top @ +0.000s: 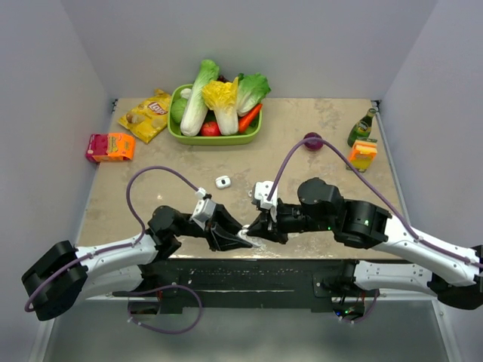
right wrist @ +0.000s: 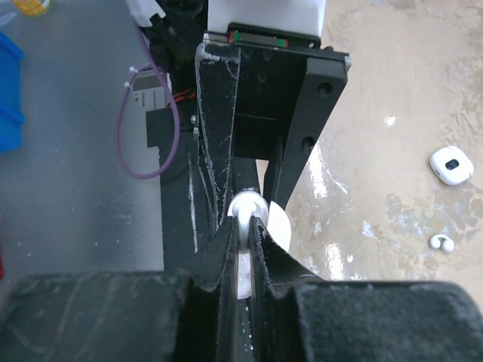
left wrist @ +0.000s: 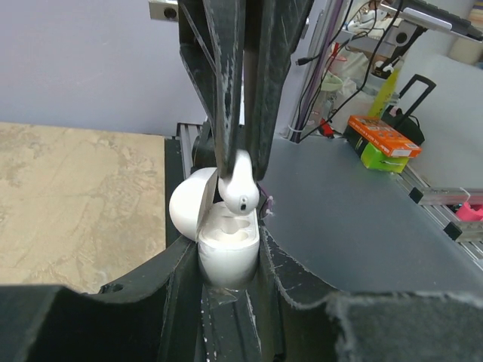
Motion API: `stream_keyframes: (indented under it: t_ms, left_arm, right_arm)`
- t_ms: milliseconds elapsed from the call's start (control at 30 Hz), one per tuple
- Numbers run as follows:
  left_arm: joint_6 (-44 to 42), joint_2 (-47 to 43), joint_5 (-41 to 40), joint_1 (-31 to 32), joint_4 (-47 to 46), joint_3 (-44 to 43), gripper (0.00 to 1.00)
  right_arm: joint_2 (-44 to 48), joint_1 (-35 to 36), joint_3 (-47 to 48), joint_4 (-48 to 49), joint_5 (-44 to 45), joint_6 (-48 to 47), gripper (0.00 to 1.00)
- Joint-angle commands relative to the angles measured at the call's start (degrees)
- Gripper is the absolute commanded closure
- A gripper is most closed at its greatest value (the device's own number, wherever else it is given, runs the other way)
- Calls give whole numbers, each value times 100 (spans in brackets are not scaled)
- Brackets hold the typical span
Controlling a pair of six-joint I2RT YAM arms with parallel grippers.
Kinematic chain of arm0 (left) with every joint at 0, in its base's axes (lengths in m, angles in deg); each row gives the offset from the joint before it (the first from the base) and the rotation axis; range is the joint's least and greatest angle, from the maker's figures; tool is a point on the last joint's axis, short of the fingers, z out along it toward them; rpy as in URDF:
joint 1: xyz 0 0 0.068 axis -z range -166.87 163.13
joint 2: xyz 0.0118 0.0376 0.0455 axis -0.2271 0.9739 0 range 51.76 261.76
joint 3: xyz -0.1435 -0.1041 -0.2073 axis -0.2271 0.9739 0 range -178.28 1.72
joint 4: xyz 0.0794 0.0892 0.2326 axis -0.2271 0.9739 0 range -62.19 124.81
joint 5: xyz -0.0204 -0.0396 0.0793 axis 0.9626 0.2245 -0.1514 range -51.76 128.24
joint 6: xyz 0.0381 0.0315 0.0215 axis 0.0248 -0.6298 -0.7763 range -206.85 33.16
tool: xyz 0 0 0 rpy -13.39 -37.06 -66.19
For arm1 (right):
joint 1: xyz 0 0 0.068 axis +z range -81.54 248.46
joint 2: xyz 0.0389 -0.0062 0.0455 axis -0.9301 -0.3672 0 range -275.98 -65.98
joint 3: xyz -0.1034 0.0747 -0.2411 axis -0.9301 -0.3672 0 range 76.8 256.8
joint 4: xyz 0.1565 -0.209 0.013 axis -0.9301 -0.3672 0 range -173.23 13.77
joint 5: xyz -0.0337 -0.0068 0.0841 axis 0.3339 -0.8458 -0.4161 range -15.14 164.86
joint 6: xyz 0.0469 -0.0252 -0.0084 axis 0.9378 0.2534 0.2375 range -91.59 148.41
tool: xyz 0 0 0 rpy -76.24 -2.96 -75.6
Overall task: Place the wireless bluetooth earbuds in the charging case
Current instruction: Place the earbud in the charging case.
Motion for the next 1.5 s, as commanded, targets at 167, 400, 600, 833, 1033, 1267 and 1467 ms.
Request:
stream_keyframes:
  t_ms: [167,400,600,833,1033,1267,1467]
  left_arm:
    - [-54,-7,41,19,-285,-300,100]
    - [-1,-24,6,19,-399,-274,100]
    - [87,-34,-29,28,-592,-203,100]
    - [122,2,-152,19,-812,-133,100]
    - [96,2,-213,19,-829,-98,100]
    - [69,2,-327,19,-865,69,100]
    - [104,-112,-538,19,-1066,350,100]
  right_arm:
    - [40,122,-182,94,15,-24,100]
    - [32,131,-270,226,182,46,100]
    - [-21,131,-314,305,323,108,100]
    - [-21,140,-349,375,376,310,97]
    - [101,140,-262,471,692,538,63]
    - [688,148,-33,840,1552,819,56]
    - [1385,140,-498,1500,3721,1144,51]
